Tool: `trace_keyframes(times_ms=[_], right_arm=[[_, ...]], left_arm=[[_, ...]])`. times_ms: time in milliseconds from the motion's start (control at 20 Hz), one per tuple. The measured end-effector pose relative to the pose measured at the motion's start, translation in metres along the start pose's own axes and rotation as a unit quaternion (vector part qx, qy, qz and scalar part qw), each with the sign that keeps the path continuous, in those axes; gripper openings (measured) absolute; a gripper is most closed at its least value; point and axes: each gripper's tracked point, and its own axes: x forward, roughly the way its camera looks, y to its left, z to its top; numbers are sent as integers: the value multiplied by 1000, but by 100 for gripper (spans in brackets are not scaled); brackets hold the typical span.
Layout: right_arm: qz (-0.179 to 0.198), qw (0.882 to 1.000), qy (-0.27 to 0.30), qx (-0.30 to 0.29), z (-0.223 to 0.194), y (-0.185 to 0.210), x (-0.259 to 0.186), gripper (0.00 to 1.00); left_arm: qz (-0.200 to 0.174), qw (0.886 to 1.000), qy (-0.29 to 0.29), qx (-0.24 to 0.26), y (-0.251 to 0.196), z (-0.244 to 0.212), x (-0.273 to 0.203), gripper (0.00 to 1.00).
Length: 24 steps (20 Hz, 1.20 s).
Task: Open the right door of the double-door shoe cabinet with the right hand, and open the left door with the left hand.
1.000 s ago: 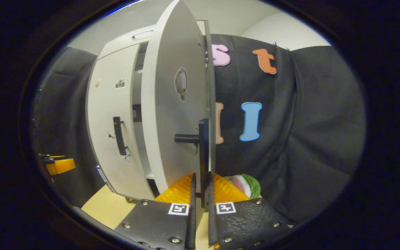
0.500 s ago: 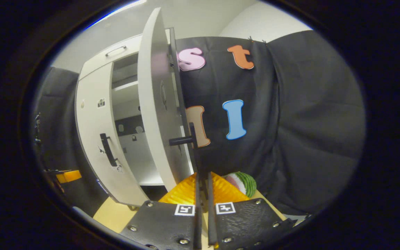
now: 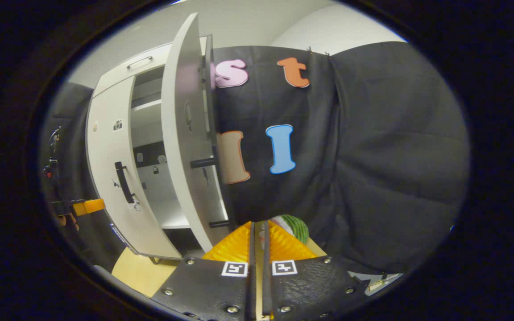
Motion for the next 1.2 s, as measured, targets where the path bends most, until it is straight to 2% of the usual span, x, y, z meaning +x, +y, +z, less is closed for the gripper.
trace_keyframes(times_ms=[500, 700, 800, 850, 900, 1050, 1100, 1200], right_arm=[[-85, 996, 32, 27, -27, -39, -34, 6], [-119, 992, 34, 22, -35, -54, -47, 6], [-140, 989, 32, 17, -35, -61, -53, 13], [-142, 989, 30, 17, -35, -61, -55, 36], [-153, 988, 28, 16, -36, -65, -57, 39], [-162, 987, 14, 12, -31, -66, -62, 60], [-167, 986, 10, 10, -30, -68, -63, 72], [-179, 984, 6, 4, -30, -72, -67, 77]], left_arm=[[-19, 999, -6, 26, -16, 17, 55, 95], [-12, 999, -15, 32, -17, 24, 74, 95], [-5, 999, -20, 33, -15, 27, 83, 95], [-1, 999, -21, 35, -14, 28, 87, 95], [2, 999, -21, 36, -14, 28, 90, 95], [7, 999, -19, 36, -14, 28, 101, 95], [9, 999, -20, 36, -15, 27, 103, 95], [11, 999, -21, 41, -18, 27, 108, 95]])
